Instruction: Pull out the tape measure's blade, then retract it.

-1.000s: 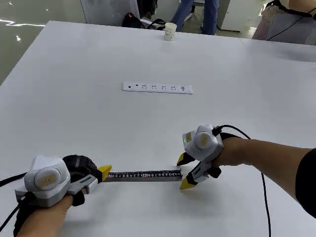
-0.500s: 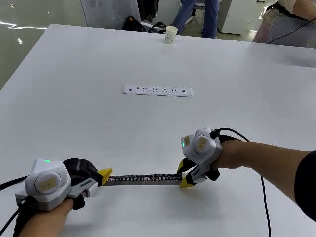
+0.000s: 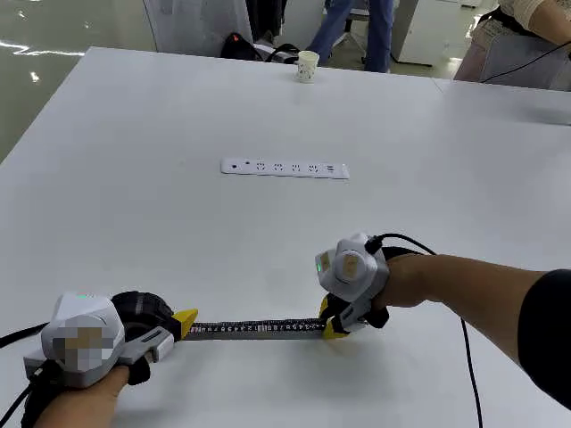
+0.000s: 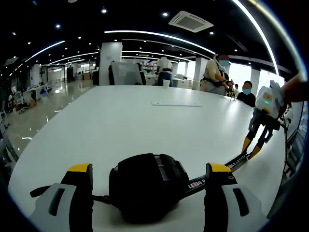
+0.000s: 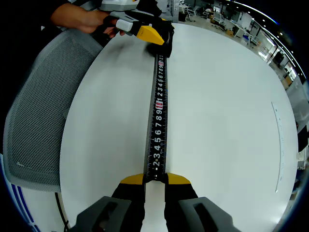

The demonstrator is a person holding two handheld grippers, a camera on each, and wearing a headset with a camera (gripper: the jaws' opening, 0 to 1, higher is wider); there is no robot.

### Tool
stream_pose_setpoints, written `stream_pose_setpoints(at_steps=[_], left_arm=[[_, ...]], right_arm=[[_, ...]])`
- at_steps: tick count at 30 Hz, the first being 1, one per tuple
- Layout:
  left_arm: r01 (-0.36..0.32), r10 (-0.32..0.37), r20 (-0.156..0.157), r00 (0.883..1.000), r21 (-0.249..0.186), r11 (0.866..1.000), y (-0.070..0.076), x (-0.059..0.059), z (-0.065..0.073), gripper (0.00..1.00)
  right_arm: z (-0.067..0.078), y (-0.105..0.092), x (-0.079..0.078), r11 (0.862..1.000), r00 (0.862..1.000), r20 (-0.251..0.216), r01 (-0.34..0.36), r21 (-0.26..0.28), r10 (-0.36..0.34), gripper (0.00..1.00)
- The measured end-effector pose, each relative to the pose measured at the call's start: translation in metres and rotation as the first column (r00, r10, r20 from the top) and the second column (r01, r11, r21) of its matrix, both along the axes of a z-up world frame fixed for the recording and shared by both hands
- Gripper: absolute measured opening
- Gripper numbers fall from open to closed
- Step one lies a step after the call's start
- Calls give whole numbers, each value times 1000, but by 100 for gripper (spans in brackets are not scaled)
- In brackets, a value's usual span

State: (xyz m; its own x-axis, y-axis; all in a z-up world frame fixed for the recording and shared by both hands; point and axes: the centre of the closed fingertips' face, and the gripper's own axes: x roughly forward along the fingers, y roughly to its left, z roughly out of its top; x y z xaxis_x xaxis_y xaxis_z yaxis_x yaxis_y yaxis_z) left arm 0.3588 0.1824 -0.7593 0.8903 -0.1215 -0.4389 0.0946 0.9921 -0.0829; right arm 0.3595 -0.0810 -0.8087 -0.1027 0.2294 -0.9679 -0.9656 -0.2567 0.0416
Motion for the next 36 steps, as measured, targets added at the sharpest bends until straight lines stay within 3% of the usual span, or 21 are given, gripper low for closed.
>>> stream_pose_setpoints(at_steps=[3,6,12,16,19,20,24,26,36], left_arm=[[-2,2,-8,1000,5,1000,0,0,-3,91],[-11,11,-17,1000,5,1000,0,0,-6,87],[-36,36,-34,999,8,999,2,-1,-9,79],[-49,49,-35,998,8,999,5,0,-7,73],[-62,62,-55,997,-2,998,7,0,-9,69],[-61,59,-70,996,-25,998,3,-2,-10,68],[-66,65,-81,995,-13,998,2,-4,-9,65],[-52,50,-136,989,-10,999,1,-8,-11,65],[-34,36,-135,990,21,999,0,-8,-10,63]], right_arm=[[-1,1,1,998,1000,-14,8,-60,-9,11],[-1,2,2,996,999,-23,24,-86,-26,10],[-1,1,2,993,998,-37,55,-108,-59,10],[-2,1,2,990,997,-20,65,-122,-68,11],[-2,0,3,990,996,-12,89,-109,-90,11],[-2,0,3,991,995,-11,96,-98,-98,11],[-1,0,3,987,988,-18,150,-58,-152,11],[-1,0,3,986,986,-15,163,-45,-164,10],[-2,1,3,983,984,-11,179,-32,-180,10]])
